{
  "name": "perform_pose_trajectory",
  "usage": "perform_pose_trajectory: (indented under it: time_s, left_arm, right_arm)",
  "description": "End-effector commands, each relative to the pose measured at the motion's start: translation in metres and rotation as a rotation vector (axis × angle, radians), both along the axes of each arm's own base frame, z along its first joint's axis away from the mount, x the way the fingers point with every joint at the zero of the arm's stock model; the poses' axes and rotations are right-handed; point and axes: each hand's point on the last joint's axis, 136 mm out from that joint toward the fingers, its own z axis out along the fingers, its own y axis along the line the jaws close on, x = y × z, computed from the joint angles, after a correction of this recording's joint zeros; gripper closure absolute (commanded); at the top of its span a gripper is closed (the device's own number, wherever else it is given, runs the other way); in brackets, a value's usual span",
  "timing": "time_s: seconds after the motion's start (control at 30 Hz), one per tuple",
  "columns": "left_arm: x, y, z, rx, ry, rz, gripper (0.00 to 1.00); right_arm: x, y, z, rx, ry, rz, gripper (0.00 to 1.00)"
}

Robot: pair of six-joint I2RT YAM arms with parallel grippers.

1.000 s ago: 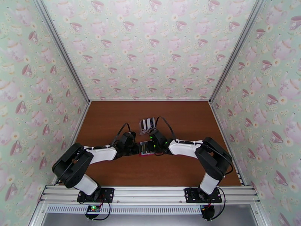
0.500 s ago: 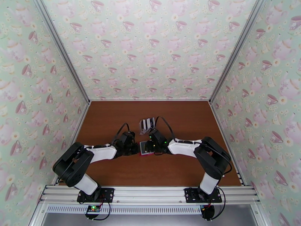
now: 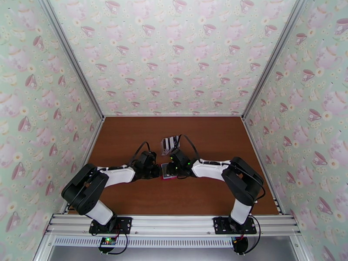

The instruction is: Put the credit cards into the card holder

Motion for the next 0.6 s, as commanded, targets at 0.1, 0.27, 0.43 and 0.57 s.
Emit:
perform_pose_trajectory:
  time_s: [0.1, 0.27, 0.43, 0.57]
  left_arm:
    - [-0.027, 0.034, -0.031, 0.137, 0.147, 0.005, 0.74]
    - [-0.022, 0.04, -0.022, 0.135, 0.131, 0.014, 0.71]
    - [-0.018, 0.044, -0.016, 0.132, 0.121, 0.024, 0.7]
    - [-0.016, 0.046, -0.012, 0.117, 0.115, 0.03, 0.69]
  right_arm:
    - [-0.004, 0.015, 0.029, 0.043, -0.053, 0.04, 0.6]
    - [0.001, 0.001, 0.049, 0.038, -0.094, 0.024, 0.57]
    - [0.002, -0.011, 0.059, 0.033, -0.111, 0.007, 0.56]
    - [0.002, -0.02, 0.063, 0.031, -0.117, -0.007, 0.56]
